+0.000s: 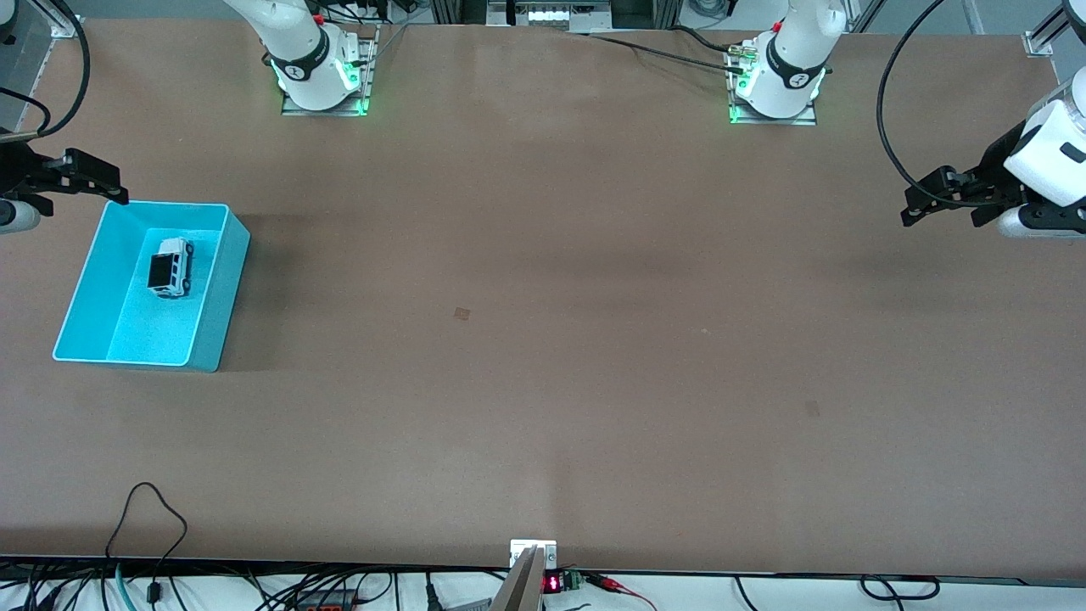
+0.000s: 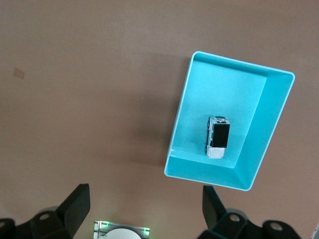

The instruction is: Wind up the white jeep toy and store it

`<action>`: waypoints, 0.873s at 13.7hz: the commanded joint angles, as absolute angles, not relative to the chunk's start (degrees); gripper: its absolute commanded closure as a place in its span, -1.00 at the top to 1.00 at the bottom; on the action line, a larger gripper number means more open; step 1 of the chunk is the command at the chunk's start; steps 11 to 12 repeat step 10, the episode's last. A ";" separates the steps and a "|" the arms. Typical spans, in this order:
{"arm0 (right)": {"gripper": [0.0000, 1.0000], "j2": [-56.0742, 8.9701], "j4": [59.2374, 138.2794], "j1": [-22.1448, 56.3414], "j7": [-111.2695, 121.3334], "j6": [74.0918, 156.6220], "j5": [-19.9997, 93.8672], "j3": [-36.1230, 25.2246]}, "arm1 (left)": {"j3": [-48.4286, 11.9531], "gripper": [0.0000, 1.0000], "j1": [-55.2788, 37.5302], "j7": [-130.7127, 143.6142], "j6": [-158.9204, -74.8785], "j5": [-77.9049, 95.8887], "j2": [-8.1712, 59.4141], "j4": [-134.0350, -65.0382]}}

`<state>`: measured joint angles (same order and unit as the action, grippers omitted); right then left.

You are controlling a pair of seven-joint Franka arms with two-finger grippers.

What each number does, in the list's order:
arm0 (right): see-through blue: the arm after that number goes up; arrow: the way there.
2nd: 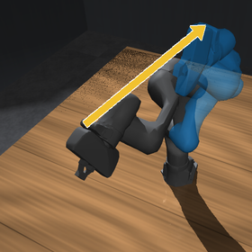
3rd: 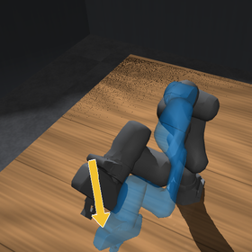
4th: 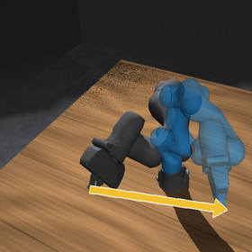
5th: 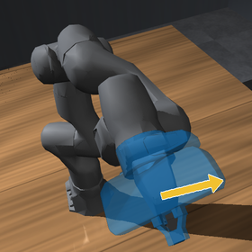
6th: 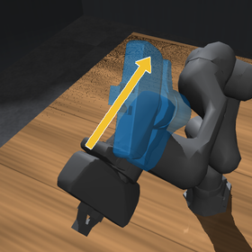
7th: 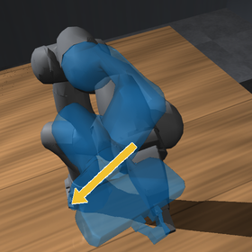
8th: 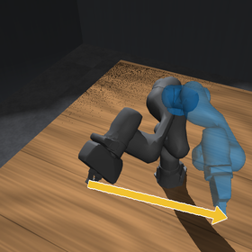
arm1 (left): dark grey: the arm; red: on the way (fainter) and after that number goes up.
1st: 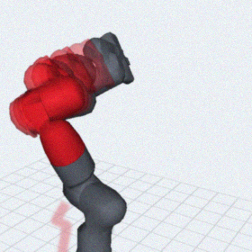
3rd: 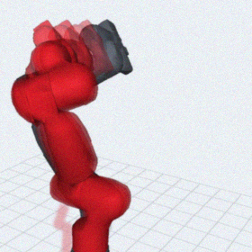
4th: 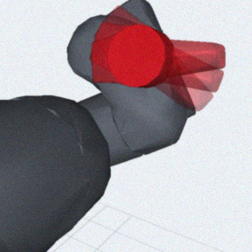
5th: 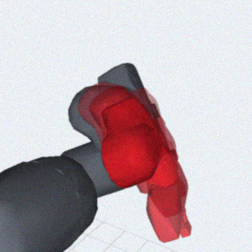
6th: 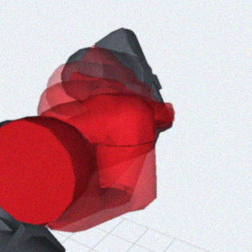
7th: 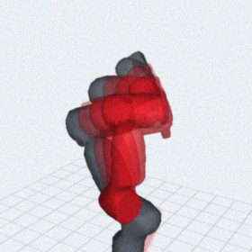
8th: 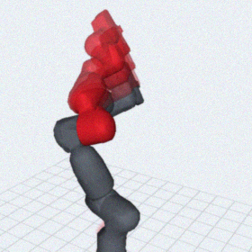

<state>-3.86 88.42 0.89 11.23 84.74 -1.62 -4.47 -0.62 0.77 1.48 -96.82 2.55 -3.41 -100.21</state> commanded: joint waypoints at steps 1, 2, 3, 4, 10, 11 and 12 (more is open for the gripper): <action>1.00 -3.08 87.72 -0.18 7.39 83.50 -1.14 -3.51 | -0.62 1.00 0.53 1.14 -96.59 1.41 -4.13 -100.02; 1.00 -3.08 87.71 -0.18 6.86 83.50 -1.14 -3.52 | -0.62 1.00 0.53 1.14 -96.68 1.41 -4.13 -100.02; 1.00 -3.08 87.71 -0.18 6.86 83.58 -1.23 -3.52 | -0.62 1.00 0.53 1.14 -96.68 1.41 -4.13 -100.02; 1.00 -2.90 87.71 -0.18 6.86 83.67 -1.23 -3.52 | -0.62 1.00 0.53 1.06 -96.68 1.41 -4.13 -100.02; 1.00 -2.90 87.71 -0.18 6.94 84.20 -1.06 -3.43 | -0.70 1.00 0.53 1.14 -96.77 1.41 -4.13 -100.02; 1.00 -2.90 87.71 -0.18 6.94 84.20 -1.06 -3.43 | -0.70 1.00 0.53 1.14 -96.77 1.41 -4.13 -100.02; 1.00 -2.90 87.71 -0.18 6.94 84.20 -1.06 -3.43 | -0.70 1.00 0.53 1.14 -96.77 1.41 -4.13 -100.02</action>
